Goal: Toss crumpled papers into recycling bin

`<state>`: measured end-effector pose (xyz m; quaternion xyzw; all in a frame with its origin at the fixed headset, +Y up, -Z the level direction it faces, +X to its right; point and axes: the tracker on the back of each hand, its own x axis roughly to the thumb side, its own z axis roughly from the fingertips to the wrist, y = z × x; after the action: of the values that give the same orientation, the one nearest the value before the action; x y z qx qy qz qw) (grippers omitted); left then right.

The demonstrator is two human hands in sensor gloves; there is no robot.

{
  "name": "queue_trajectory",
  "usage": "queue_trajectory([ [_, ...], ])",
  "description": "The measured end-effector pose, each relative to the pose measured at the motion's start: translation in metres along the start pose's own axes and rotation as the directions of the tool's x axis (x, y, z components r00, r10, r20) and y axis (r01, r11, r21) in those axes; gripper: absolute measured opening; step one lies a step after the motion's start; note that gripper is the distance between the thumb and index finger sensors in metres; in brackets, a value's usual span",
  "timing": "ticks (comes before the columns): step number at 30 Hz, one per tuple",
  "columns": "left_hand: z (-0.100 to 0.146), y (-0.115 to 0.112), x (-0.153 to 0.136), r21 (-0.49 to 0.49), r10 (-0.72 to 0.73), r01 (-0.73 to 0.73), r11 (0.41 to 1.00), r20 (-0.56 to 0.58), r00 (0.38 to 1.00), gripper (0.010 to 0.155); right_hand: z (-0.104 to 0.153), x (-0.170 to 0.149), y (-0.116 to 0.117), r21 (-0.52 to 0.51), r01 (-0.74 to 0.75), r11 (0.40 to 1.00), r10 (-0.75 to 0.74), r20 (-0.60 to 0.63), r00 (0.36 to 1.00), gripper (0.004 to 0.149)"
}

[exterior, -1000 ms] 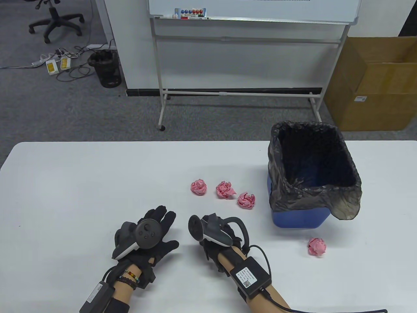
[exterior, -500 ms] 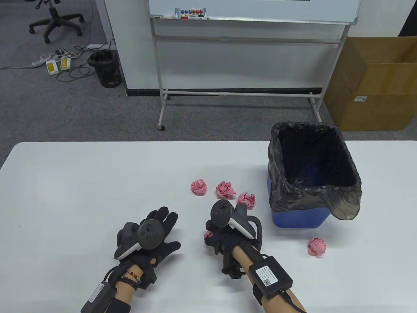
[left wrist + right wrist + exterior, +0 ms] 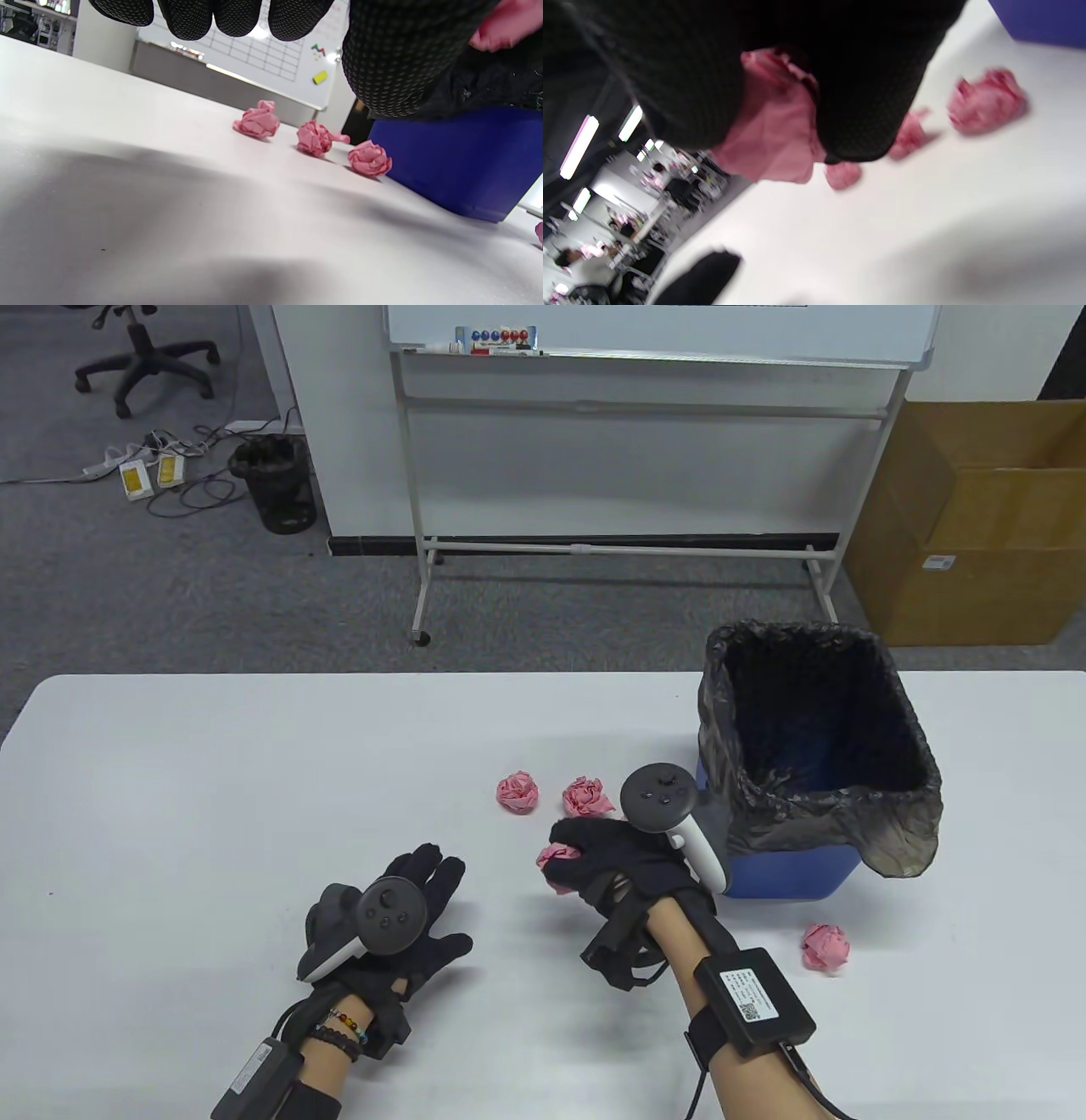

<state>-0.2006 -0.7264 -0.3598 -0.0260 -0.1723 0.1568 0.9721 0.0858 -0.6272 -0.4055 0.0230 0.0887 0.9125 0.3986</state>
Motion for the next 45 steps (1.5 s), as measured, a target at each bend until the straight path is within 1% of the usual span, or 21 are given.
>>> queue_trajectory([
  [2,0.000,0.000,0.000,0.000,0.001,-0.001,1.000,0.000,1.000,0.086,0.004,0.014,-0.021,-0.096,0.053,0.994,-0.050,0.042,0.998,0.066],
  [3,0.000,0.000,0.000,0.000,0.001,-0.001,1.000,0.000,1.000,0.086,0.008,0.022,-0.033,-0.179,0.084,0.980,-0.075,0.057,0.996,0.066],
  [6,0.000,0.000,0.000,0.002,0.007,-0.007,1.000,0.000,1.000,0.087,0.020,0.040,-0.070,-0.433,0.056,0.900,-0.011,0.106,0.994,0.066],
  [7,0.001,0.000,0.000,0.003,0.008,-0.008,1.000,0.000,1.000,0.086,0.024,0.045,-0.085,-0.527,0.014,0.850,0.046,0.100,0.994,0.065],
  [8,0.001,0.000,0.000,0.002,0.009,-0.009,1.000,0.000,1.000,0.086,0.027,0.047,-0.095,-0.589,-0.028,0.807,0.089,0.074,0.993,0.065],
  [9,0.001,0.000,0.000,0.001,0.010,-0.010,1.000,-0.001,1.000,0.086,0.033,0.049,-0.109,-0.688,-0.106,0.718,0.162,0.017,0.987,0.065],
  [10,0.001,0.000,0.000,0.003,0.010,-0.010,1.000,-0.001,1.000,0.086,0.035,0.049,-0.117,-0.732,-0.145,0.665,0.195,-0.017,0.981,0.065],
  [11,0.000,0.000,-0.001,0.003,0.013,-0.013,1.000,-0.002,1.000,0.086,0.037,0.048,-0.128,-0.762,-0.200,0.616,0.218,-0.078,0.973,0.065],
  [12,0.000,0.000,-0.001,0.003,0.014,-0.014,1.000,-0.002,1.000,0.086,0.037,0.045,-0.134,-0.758,-0.258,0.599,0.225,-0.151,0.963,0.069],
  [13,0.000,0.000,-0.001,0.003,0.014,-0.014,1.000,-0.003,1.000,0.086,0.036,0.042,-0.139,-0.730,-0.325,0.602,0.241,-0.222,0.945,0.076],
  [14,0.000,0.000,0.000,0.002,0.013,-0.013,1.000,-0.003,1.000,0.086,0.033,0.036,-0.144,-0.658,-0.398,0.639,0.270,-0.293,0.917,0.088],
  [15,0.000,0.000,0.000,0.001,0.014,-0.014,1.000,-0.002,1.000,0.086,0.032,0.031,-0.145,-0.592,-0.428,0.683,0.288,-0.320,0.903,0.092],
  [18,0.000,0.001,0.000,0.002,0.011,-0.011,1.000,-0.001,1.000,0.086,0.033,0.024,-0.144,-0.621,-0.386,0.682,0.273,-0.273,0.922,0.095],
  [22,0.000,0.000,0.001,0.002,0.006,-0.006,1.000,0.002,1.000,0.086,0.030,0.028,-0.132,-0.600,-0.435,0.672,0.346,-0.265,0.900,0.093],
  [25,0.000,0.000,0.001,0.001,-0.002,0.002,1.000,-0.001,1.000,0.086,0.026,0.043,-0.112,-0.581,-0.473,0.663,0.435,-0.217,0.874,0.091],
  [27,0.000,0.001,0.001,0.002,-0.005,0.005,1.000,-0.006,1.000,0.086,0.021,0.057,-0.091,-0.519,-0.493,0.698,0.490,-0.157,0.858,0.090],
  [29,0.001,0.001,0.001,0.001,-0.007,0.007,1.000,-0.008,1.000,0.086,0.013,0.073,-0.063,-0.457,-0.521,0.721,0.542,-0.097,0.835,0.091],
  [32,0.000,0.001,0.002,0.000,-0.006,0.006,1.000,-0.008,1.000,0.086,0.002,0.086,-0.033,-0.412,-0.554,0.724,0.589,-0.051,0.807,0.091],
  [35,0.001,0.001,0.002,0.000,-0.022,0.022,1.000,-0.011,1.000,0.086,-0.015,0.096,-0.001,-0.361,-0.559,0.747,0.599,0.000,0.801,0.091],
  [40,0.002,0.004,0.001,0.014,-0.029,0.030,0.999,-0.042,0.999,0.085,-0.044,0.099,0.042,-0.288,-0.583,0.760,0.616,0.030,0.787,0.090],
  [45,0.003,0.005,-0.001,0.012,-0.020,0.021,1.000,-0.052,0.998,0.085,-0.074,0.090,0.081,-0.221,-0.604,0.766,0.624,0.030,0.781,0.089],
])
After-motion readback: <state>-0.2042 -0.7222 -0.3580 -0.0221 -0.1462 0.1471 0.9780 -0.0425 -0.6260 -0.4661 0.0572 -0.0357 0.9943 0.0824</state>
